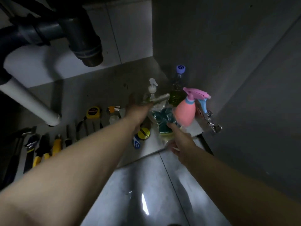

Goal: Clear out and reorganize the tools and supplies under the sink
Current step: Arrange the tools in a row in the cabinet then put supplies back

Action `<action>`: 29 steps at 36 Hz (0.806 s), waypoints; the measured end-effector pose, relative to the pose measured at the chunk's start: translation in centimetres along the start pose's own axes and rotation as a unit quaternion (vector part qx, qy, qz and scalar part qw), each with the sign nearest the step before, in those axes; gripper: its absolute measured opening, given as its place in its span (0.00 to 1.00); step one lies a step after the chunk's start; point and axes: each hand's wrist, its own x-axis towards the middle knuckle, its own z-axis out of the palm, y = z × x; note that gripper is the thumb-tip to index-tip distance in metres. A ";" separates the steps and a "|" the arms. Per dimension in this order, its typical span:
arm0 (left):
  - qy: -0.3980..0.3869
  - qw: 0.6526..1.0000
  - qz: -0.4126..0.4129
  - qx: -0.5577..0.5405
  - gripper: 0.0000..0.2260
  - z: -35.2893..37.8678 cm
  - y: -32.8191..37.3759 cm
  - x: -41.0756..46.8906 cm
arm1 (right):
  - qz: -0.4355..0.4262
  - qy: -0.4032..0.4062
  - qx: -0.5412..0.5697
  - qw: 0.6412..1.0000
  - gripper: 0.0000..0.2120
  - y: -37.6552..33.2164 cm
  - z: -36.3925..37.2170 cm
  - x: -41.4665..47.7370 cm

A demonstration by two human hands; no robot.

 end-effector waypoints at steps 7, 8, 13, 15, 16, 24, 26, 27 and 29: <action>-0.087 0.994 -0.051 0.033 0.41 0.9 0.8 1.0 | 0.014 -0.025 0.006 1.000 0.27 -0.6 0.9 1.2; -0.095 0.993 -0.058 0.039 0.37 1.1 0.8 1.0 | 0.010 -0.024 0.004 1.000 0.26 -0.6 1.0 1.3; -0.093 0.993 -0.055 0.046 0.25 2.3 0.4 2.0 | -0.013 0.001 -0.006 1.000 0.42 -0.5 1.2 2.8; -0.098 0.992 -0.057 0.050 0.20 2.5 0.5 2.1 | -0.023 -0.001 -0.006 1.000 0.45 -0.6 1.3 3.2; -0.096 0.992 -0.057 0.053 0.21 2.6 0.6 2.2 | -0.029 -0.004 -0.004 1.000 0.44 -0.6 1.3 3.5; -0.064 0.997 -0.040 0.025 0.33 3.1 1.0 2.7 | -0.052 -0.064 0.037 0.996 0.35 -0.9 1.6 4.5; -0.062 0.997 -0.033 0.016 0.35 3.2 0.9 2.8 | -0.063 -0.073 0.040 0.995 0.31 -0.8 1.5 4.5; -0.062 0.998 -0.030 0.012 0.35 3.2 0.9 2.7 | -0.067 -0.075 0.034 0.994 0.31 -0.7 1.5 4.5; -0.065 0.997 -0.028 0.009 0.35 3.3 0.7 2.7 | -0.077 -0.080 0.029 0.993 0.34 -0.4 1.3 4.5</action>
